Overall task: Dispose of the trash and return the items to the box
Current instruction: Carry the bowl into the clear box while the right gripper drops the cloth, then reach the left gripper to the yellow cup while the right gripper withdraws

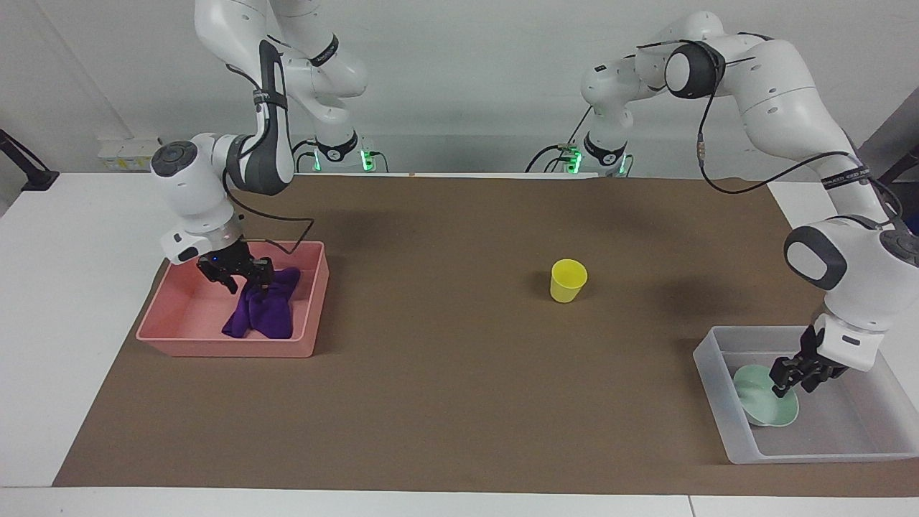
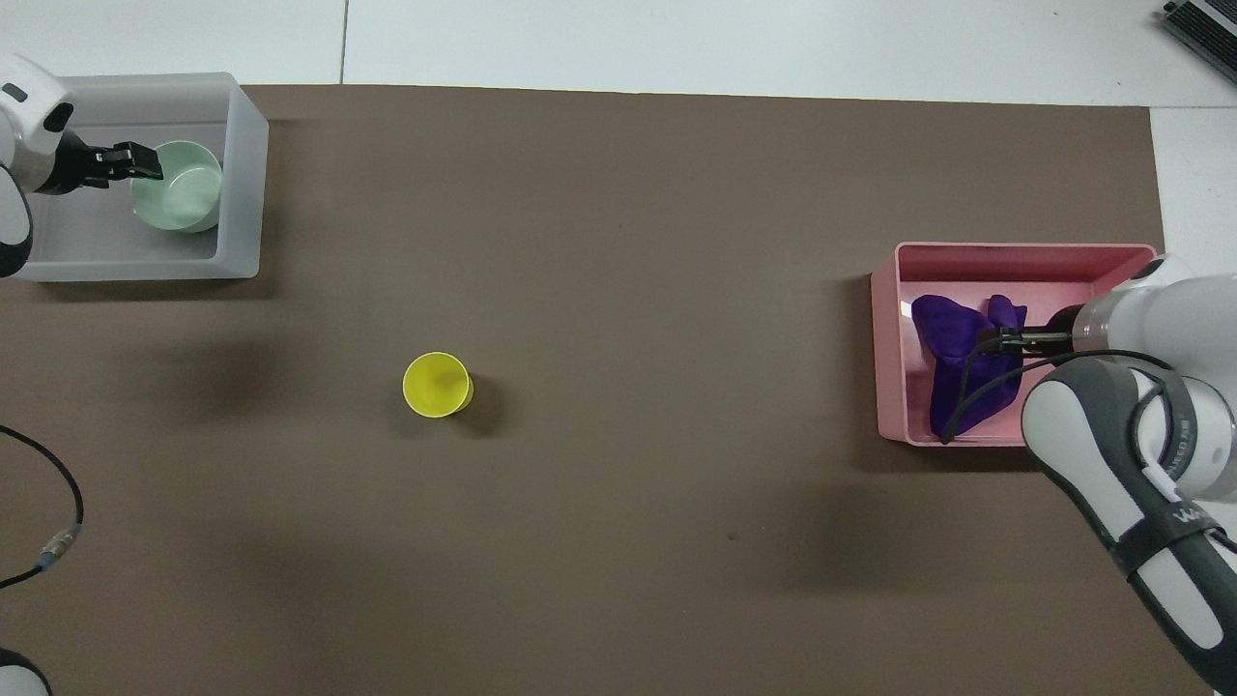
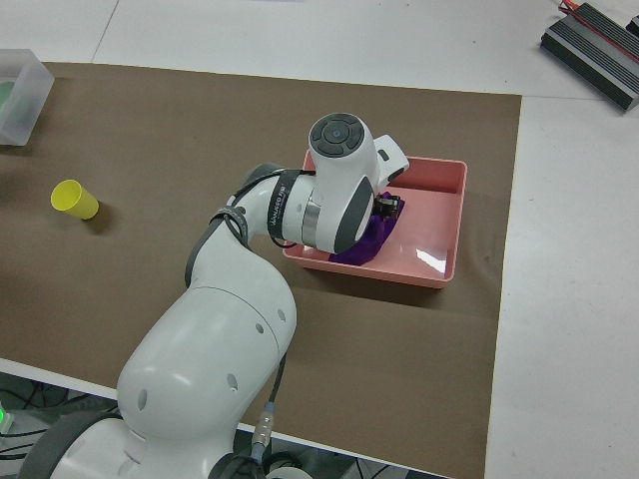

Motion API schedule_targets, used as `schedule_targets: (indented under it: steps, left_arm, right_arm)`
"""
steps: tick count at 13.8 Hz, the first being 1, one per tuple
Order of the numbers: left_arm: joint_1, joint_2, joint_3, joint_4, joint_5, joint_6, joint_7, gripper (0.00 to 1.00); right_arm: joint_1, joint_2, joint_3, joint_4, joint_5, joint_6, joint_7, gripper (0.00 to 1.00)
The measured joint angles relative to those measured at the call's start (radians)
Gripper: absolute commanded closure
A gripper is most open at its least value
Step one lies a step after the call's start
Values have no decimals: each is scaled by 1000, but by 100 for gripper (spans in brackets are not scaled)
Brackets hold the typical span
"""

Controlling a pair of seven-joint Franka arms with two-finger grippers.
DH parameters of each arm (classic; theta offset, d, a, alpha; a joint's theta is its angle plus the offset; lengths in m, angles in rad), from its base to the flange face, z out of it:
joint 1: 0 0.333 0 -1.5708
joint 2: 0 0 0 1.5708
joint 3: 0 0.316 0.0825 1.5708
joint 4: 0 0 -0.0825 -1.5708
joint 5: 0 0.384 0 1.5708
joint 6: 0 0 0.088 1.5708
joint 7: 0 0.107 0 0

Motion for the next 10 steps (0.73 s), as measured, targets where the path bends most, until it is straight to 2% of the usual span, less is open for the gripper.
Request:
schedule_targets:
  steps: [2,4,10]
  left_arm:
    - [-26,-75,-2,-18,0,-50,0,0]
    - [-56,-183,-3,-83,0,-98,-1,0]
    - [-202,-491,-7,-446,0,-128,-83,0]
  right_arm:
    - [11,-11,2,31,0,-11,0,0]
    - [17,-27,6,69,0,-57,7,0]
    - [136,-76,15,184,-52,-261,228,0]
